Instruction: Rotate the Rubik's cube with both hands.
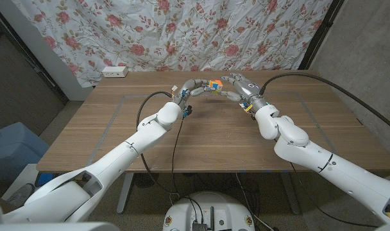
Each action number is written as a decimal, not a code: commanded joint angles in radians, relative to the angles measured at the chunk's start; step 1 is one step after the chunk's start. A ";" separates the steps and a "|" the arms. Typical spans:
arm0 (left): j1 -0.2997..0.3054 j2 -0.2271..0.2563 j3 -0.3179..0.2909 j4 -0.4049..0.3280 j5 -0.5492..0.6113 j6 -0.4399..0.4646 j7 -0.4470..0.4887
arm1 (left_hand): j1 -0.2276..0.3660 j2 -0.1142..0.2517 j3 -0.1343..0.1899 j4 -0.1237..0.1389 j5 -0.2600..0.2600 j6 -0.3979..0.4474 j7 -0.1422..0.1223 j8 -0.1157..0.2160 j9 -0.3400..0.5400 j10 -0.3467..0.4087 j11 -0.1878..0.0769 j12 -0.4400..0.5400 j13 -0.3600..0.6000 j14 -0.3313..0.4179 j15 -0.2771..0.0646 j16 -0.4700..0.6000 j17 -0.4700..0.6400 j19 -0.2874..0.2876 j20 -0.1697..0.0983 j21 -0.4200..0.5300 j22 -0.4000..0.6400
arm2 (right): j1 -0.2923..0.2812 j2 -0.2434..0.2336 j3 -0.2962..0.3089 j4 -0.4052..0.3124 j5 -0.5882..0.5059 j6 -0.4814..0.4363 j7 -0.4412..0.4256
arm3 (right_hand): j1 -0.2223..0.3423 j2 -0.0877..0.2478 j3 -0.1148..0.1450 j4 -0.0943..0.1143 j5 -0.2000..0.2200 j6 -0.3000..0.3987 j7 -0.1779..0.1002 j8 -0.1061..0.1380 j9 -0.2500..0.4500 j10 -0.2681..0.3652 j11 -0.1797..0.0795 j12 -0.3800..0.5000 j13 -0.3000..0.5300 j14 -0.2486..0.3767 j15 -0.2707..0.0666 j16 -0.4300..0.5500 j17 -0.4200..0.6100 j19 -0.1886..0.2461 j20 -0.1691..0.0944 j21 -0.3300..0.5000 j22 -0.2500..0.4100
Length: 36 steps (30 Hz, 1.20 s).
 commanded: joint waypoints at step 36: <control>0.001 -0.015 -0.002 0.007 -0.010 -0.003 0.011 | 0.011 0.028 -0.007 0.002 0.006 0.043 0.032 0.002 0.000 0.064 -0.047 0.006 0.005 0.014 -0.128 -0.003 0.002 0.008 0.003 0.006 0.005 | -0.004 0.026 -0.019 0.011 -0.094 -0.017 0.036 | -0.020 0.018 0.000 0.004 -0.017 0.044 -0.005 0.003 -0.001 0.006 -0.012 0.008 0.001 0.004 -0.008 0.012 0.005 0.001 -0.002 0.008 0.004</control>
